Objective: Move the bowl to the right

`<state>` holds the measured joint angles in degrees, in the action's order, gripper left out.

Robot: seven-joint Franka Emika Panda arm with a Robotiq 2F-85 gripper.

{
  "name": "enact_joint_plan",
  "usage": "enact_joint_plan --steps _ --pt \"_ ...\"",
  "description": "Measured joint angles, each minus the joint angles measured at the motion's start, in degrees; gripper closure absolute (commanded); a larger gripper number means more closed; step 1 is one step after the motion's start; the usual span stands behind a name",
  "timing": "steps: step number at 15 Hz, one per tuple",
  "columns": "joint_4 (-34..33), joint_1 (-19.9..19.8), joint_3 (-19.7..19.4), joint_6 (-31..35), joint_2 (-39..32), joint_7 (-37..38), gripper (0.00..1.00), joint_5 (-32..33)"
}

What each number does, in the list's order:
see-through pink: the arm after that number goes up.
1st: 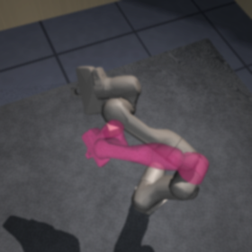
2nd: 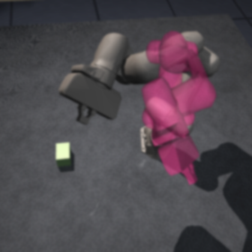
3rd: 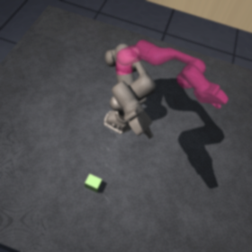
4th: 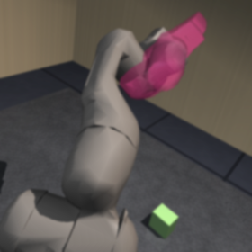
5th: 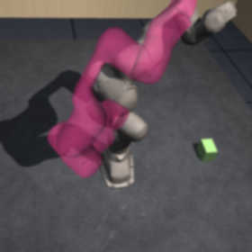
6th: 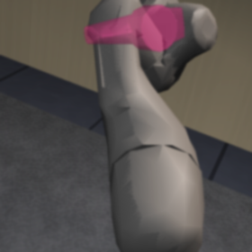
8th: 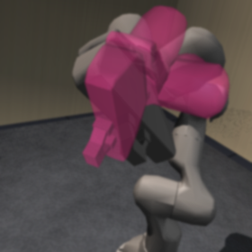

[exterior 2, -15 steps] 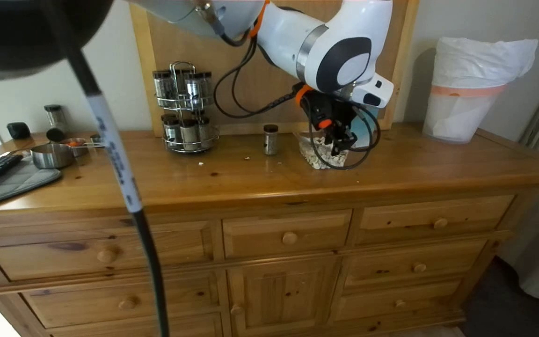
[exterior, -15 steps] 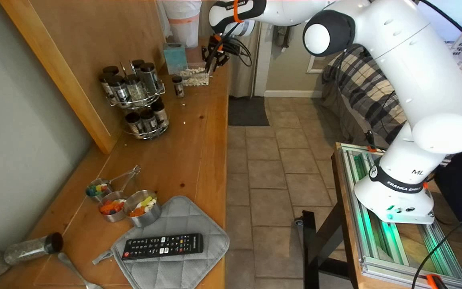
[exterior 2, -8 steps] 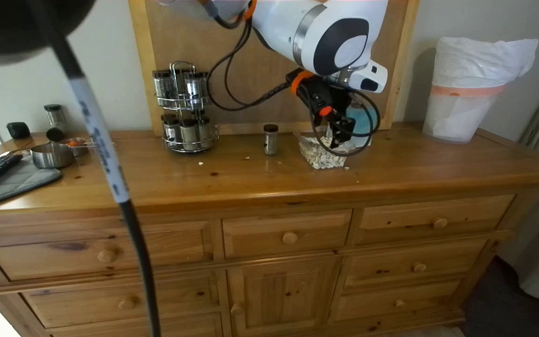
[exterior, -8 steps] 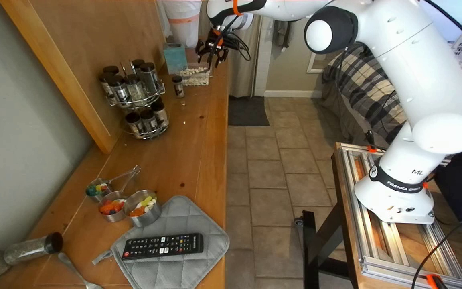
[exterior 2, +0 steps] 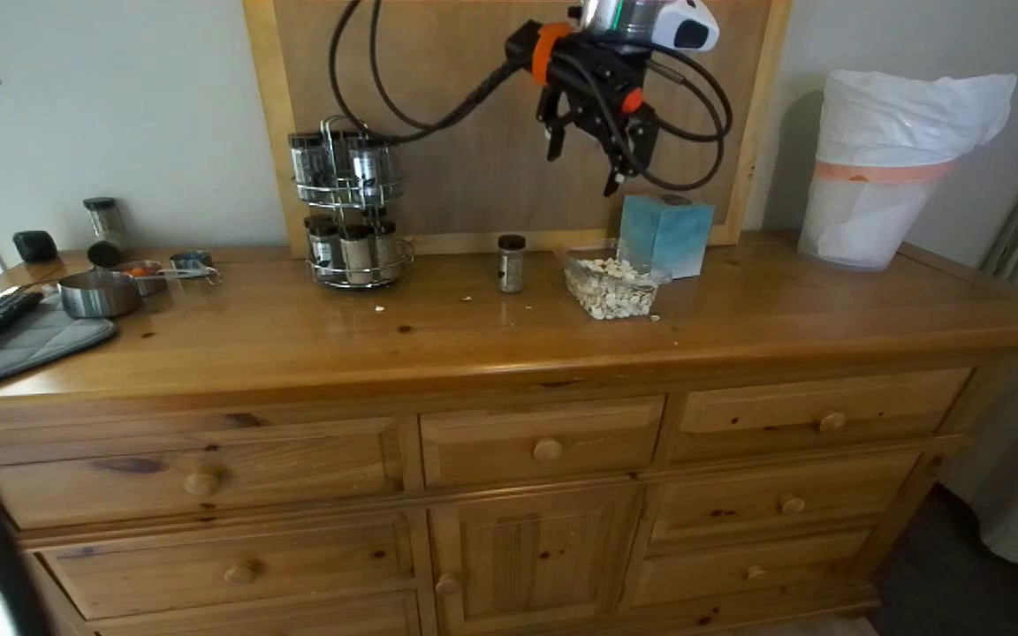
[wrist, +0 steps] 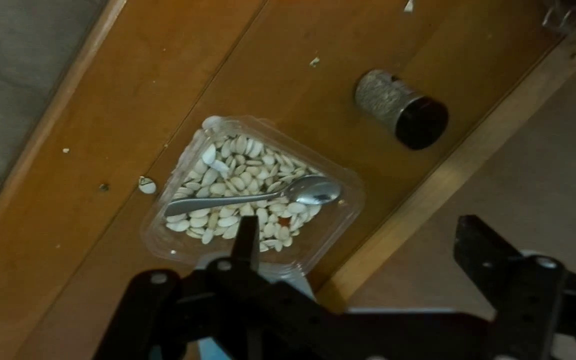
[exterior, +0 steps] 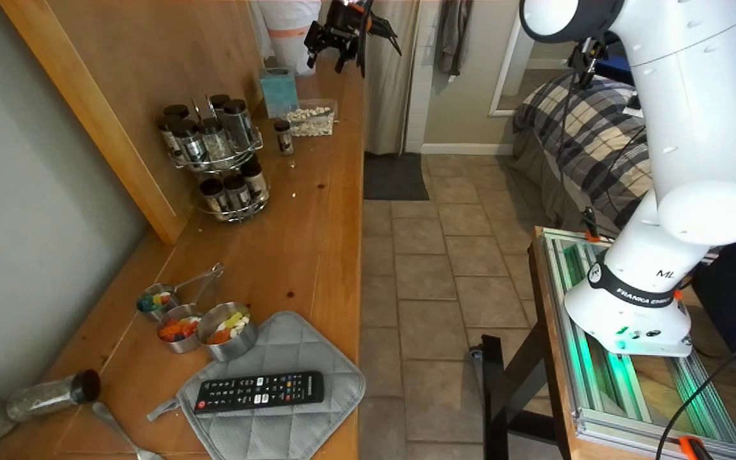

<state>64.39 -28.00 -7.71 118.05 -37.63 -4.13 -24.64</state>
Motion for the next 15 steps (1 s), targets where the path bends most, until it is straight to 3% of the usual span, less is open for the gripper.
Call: enact_joint_plan --steps 5,10,15 --pt "12.71 2.57 0.37 -4.14 11.56 -9.69 0.0 2.08" --pt "25.55 5.39 0.19 -2.6 23.16 -15.88 0.0 8.03" --pt "38.61 8.65 0.09 -0.71 35.97 -22.87 0.0 8.82"
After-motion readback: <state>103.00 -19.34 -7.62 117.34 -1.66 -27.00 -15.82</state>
